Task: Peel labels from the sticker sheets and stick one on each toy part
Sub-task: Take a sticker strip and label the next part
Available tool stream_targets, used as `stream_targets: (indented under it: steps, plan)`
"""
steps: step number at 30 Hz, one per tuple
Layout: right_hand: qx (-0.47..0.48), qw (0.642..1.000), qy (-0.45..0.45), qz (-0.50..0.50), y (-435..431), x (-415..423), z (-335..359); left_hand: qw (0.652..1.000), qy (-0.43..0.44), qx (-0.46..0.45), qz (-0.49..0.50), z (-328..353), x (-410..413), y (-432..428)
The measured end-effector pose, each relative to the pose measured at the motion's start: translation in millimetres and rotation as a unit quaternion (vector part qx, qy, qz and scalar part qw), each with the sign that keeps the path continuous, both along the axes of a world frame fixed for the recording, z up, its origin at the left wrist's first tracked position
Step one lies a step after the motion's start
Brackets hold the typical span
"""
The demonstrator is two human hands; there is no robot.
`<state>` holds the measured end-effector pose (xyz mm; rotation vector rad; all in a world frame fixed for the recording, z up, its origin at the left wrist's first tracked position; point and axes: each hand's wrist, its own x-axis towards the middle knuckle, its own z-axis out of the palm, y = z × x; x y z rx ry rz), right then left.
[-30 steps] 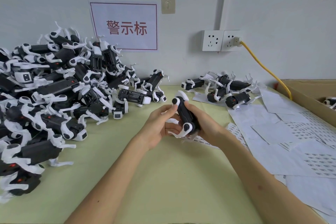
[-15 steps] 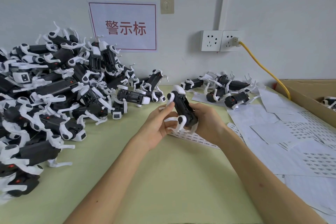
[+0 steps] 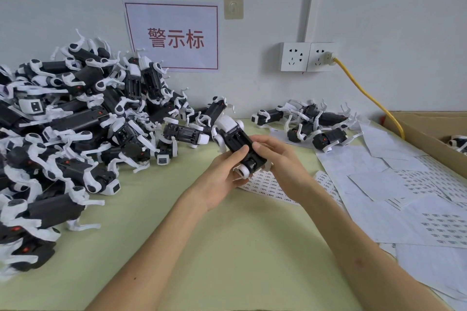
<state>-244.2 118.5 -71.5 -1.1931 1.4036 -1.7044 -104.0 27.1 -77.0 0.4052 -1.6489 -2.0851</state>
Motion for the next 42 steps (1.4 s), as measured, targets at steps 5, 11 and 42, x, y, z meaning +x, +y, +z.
stream_targets:
  steps: [5, 11, 42]
  plan:
    - [0.017, 0.997, -0.03, -0.065, -2, -8, 1, 0.99, 0.025, 0.113, 0.078, 3, -1, -6]
    - [0.237, 0.89, 0.355, -0.163, -8, -17, -22, 0.97, 0.072, 0.187, 0.137, 3, 5, -21]
    - [-0.039, 0.964, 0.191, -0.179, -5, 3, -4, 0.984, 0.02, 0.085, 0.156, 4, -1, -6]
